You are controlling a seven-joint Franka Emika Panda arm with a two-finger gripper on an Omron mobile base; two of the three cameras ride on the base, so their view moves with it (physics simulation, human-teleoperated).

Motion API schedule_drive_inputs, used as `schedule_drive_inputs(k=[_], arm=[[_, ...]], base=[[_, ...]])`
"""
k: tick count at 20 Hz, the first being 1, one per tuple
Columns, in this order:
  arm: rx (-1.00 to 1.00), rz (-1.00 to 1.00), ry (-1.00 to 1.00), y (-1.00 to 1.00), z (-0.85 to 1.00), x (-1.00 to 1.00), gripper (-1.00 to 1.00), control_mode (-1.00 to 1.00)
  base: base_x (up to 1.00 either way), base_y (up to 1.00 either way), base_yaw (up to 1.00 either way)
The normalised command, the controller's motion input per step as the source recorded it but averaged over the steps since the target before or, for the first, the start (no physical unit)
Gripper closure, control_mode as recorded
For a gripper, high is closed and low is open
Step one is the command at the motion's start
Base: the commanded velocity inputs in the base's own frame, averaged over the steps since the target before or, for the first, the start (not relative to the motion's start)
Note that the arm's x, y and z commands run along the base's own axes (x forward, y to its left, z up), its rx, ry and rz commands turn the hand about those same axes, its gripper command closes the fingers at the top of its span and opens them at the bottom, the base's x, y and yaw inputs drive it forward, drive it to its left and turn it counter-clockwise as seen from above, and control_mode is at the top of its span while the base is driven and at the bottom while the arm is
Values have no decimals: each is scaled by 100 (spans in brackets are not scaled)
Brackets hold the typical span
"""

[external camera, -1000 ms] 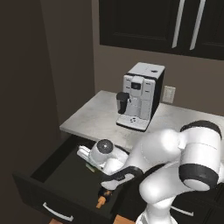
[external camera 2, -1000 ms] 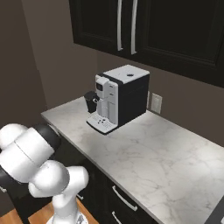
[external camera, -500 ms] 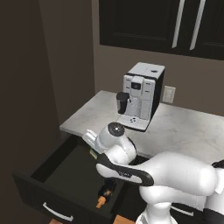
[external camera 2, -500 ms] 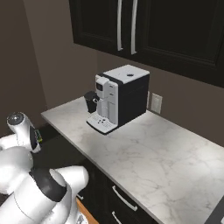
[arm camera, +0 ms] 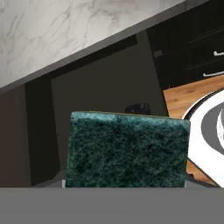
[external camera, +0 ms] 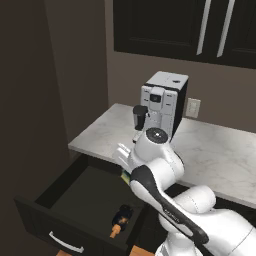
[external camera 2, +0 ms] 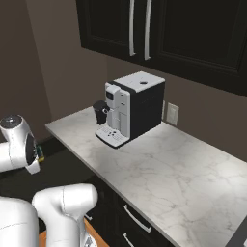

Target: Restock the sink supplies by placing the sponge and soap dispenser on the counter and next to the sink. Make sure the soap dispenser is upright.

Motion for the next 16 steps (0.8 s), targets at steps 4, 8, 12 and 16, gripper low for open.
schedule_drive_inputs(k=[4, 8, 12, 16], arm=[[0, -1, 2, -85, 43, -55, 100, -100], [0, 0, 0, -89, 37, -31, 100, -100], [0, 0, -2, -47, 24, -2, 100, -100], [-3, 0, 4, 9, 0, 5, 100, -100]], base=[[0, 0, 0], [0, 0, 0], [0, 0, 0], [0, 0, 0]])
